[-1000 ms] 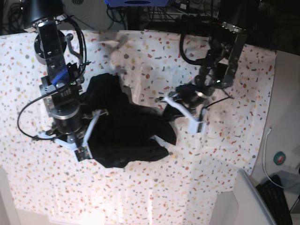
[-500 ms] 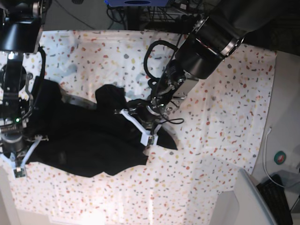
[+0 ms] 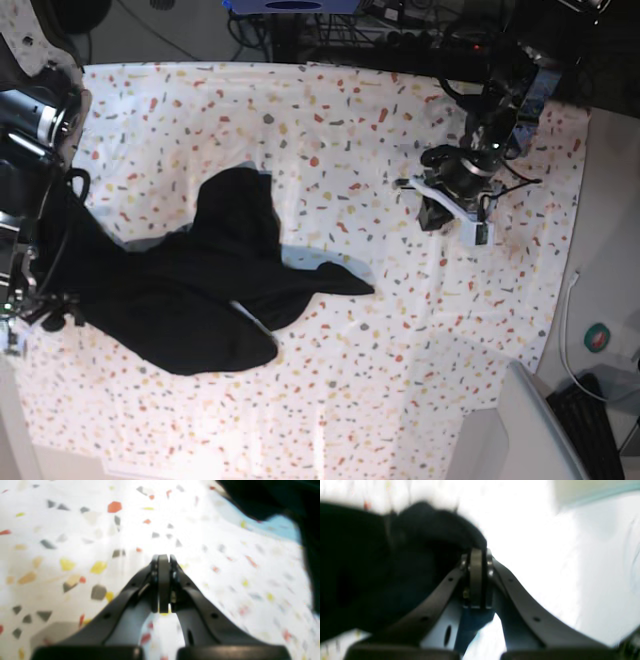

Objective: Layout the t-shirt on the table in an organized manner, then fold the t-shirt properly
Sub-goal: 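Pull the grasped fabric apart with both grippers and release, then grasp a shirt edge with the left gripper and drag it outward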

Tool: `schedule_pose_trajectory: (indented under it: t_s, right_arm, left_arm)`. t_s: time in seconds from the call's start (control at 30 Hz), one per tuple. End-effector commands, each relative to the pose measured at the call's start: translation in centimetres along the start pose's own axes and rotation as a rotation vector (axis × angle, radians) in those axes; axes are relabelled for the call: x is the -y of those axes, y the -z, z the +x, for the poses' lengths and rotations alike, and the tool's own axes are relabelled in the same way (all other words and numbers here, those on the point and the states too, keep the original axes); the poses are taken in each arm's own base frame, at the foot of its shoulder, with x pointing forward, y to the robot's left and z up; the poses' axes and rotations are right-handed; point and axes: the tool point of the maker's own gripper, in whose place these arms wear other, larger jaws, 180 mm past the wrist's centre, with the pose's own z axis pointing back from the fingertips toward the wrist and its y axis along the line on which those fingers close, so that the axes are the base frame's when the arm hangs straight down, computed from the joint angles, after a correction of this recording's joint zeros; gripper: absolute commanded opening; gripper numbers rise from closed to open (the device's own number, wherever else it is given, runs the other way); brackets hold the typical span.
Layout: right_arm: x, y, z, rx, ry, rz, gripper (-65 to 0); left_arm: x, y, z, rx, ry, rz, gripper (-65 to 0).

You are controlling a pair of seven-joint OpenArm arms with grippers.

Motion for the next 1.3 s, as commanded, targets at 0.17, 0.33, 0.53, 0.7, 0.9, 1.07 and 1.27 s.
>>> schedule_pose_trajectory:
  t_s: [0.17, 0.33, 0.53, 0.7, 0.9, 1.07, 1.27]
  right_arm:
    - [2.7, -4.1, 2.0, 0.215, 0.055, -0.056, -20.7]
    - [2.5, -9.1, -0.4, 0.338, 0.024, -0.114, -11.6]
    - [-0.8, -10.7, -6.2, 0.335, 0.026, -0.060, -11.6]
    - [-0.4, -9.5, -10.0, 0.298, 0.193, 0.034, -11.6]
    - [1.1, -4.9, -11.8, 0.238, 0.383, 0.194, -11.3]
    - [3.1, -0.9, -11.0, 0.191, 0.530, 0.227, -11.4]
    - [1.5, 0.6, -10.3, 0.159, 0.508, 0.323, -12.6]
  left_arm:
    - [-0.1, -3.6, 3.4, 0.028, -0.037, -0.008, -65.0]
    - [1.9, -3.5, 2.8, 0.014, 0.020, -0.034, -65.0]
    - [10.2, -1.0, -3.7, -0.129, -0.044, -0.172, -65.0]
    - [17.8, 0.2, -6.4, -0.206, 0.004, -0.318, -12.3]
    - [23.2, 1.9, -4.4, -0.142, 0.067, -0.424, -5.1]
    - [24.8, 4.9, -4.6, -0.174, 0.061, -0.398, -5.1]
    - [25.8, 6.1, -5.6, -0.228, 0.088, -0.390, -17.9]
